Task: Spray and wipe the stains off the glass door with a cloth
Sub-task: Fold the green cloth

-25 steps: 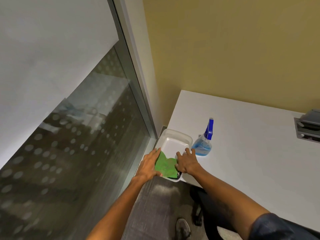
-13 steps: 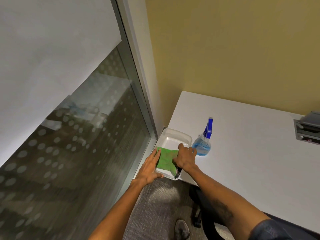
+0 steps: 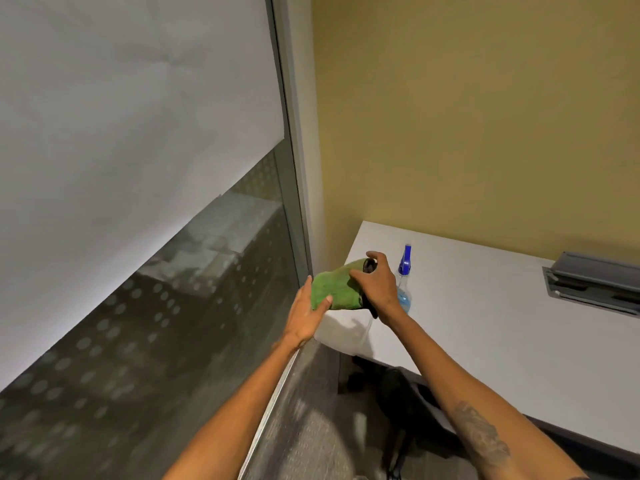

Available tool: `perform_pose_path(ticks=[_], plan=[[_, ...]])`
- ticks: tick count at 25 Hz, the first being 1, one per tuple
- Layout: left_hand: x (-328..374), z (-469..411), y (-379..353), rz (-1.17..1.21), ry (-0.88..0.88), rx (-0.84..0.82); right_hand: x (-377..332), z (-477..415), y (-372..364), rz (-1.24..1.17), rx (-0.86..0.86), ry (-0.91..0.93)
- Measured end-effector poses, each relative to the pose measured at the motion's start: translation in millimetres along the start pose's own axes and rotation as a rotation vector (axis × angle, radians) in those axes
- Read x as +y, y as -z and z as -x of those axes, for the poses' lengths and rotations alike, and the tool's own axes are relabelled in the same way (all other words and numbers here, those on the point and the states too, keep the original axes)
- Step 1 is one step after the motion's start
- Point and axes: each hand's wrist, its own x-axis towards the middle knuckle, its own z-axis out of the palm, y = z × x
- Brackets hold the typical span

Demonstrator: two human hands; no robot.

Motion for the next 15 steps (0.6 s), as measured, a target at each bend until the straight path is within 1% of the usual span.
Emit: perform_pose_path(ticks=[2,5,7,9,10,12,13,15], plan=[[14.2,32.1,17.1,0.207,0.03,0.1,-25.3,33.0,7.4,-0.127,-0.005,0.064],[25.8,89.2,37.6,0.472,0.154,0.256,-56.4,94.1,10.3,-0.3,0.006,0.149],[28.5,122.9,49.3,0.768,0.257,0.237,-69.9,137.9,9.0,-0.437,-0.011,0.197],[38.8,154.1,66.3,1.1,0.311,0.143,-78.8,182.3,7.9,-0.51,-0.075,0.243],[45.6,171.1,77.2,1.211,0.289,0.113,-82.0,205.6,8.2,-0.515,-0.125,0.266],[54.2,198.4,96.7,1.352,0.2,0.161,-84.2,245.5,10.6,-0.473,-0.254,0.301],[56.8,212.9,107.3,1.381,0.156,0.203,-84.6,263.9,12.6,-0.451,-0.332,0.313],[60.5,246.9,127.6,1.36,0.084,0.25,-86.7,296.7,18.0,-0.454,-0.495,0.314]])
